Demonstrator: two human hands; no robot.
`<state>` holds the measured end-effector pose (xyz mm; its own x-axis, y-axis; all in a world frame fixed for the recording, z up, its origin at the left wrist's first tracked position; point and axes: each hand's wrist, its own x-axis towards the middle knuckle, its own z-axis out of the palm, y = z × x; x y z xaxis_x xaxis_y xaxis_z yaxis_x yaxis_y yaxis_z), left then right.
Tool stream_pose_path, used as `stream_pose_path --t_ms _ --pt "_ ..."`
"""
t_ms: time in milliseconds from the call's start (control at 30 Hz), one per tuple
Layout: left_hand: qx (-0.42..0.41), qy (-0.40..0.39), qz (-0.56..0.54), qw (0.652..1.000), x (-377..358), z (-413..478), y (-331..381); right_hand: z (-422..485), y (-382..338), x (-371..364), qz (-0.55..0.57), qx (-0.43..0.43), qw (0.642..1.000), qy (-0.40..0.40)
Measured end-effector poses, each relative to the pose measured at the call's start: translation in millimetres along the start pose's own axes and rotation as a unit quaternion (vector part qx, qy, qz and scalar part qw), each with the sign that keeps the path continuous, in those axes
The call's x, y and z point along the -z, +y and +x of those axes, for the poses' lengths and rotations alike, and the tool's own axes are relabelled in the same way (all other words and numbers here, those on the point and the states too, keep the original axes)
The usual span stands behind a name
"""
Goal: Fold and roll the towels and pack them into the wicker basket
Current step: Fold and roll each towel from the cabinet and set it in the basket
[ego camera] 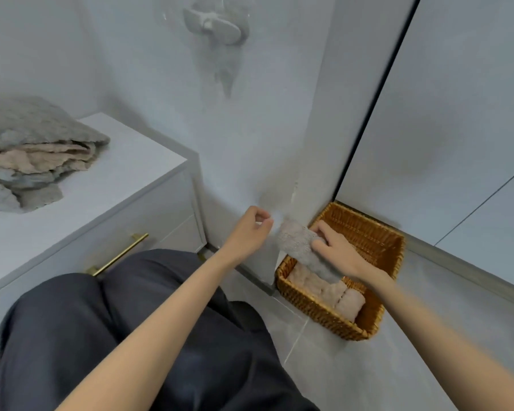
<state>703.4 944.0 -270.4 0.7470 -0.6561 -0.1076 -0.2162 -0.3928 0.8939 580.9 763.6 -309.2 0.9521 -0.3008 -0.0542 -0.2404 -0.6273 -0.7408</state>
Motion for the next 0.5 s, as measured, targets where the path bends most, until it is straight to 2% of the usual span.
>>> stream_pose_path --t_ms 100,200,367,500 --pt "0.062 -0.035 -0.003 0.997 -20 8 -17 -9 51 -5 0.051 -0.065 0.996 0.046" --pt "0.133 -0.049 -0.019 0.99 -37 20 -33 -8 96 -12 0.095 -0.167 0.977 0.096" --pt "0.213 -0.068 -0.039 0.974 -63 41 -68 19 152 -29 0.202 -0.299 0.918 0.162" --pt "0.199 -0.119 0.005 0.973 -85 50 -93 46 193 -43 0.279 -0.37 0.855 0.234"
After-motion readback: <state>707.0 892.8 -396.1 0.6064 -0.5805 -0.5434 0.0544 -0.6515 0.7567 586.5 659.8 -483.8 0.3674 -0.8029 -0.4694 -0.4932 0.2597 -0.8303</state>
